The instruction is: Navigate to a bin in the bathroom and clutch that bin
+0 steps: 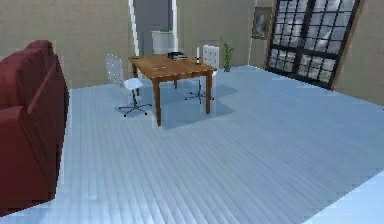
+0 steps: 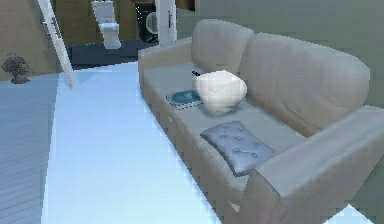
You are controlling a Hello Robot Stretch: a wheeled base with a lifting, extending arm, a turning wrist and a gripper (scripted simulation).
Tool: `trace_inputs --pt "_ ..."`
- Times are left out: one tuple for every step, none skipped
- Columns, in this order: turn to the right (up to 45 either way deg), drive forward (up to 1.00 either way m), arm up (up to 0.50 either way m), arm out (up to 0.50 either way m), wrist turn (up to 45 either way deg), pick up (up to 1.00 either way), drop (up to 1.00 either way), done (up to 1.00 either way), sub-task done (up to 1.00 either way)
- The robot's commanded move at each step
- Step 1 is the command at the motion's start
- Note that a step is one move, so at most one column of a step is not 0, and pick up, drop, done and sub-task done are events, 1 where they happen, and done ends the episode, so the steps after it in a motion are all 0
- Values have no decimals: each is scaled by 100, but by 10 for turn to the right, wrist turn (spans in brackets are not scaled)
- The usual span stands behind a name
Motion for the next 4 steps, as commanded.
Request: trace_inputs --pt "0 5 0 0 0 0 0 0 0" --pt "450 0 0 0 0 0 0 0 0" --pt "150 0 0 0 0 0 0 0 0" --pt "0 100 0 0 0 0 0 0 0"
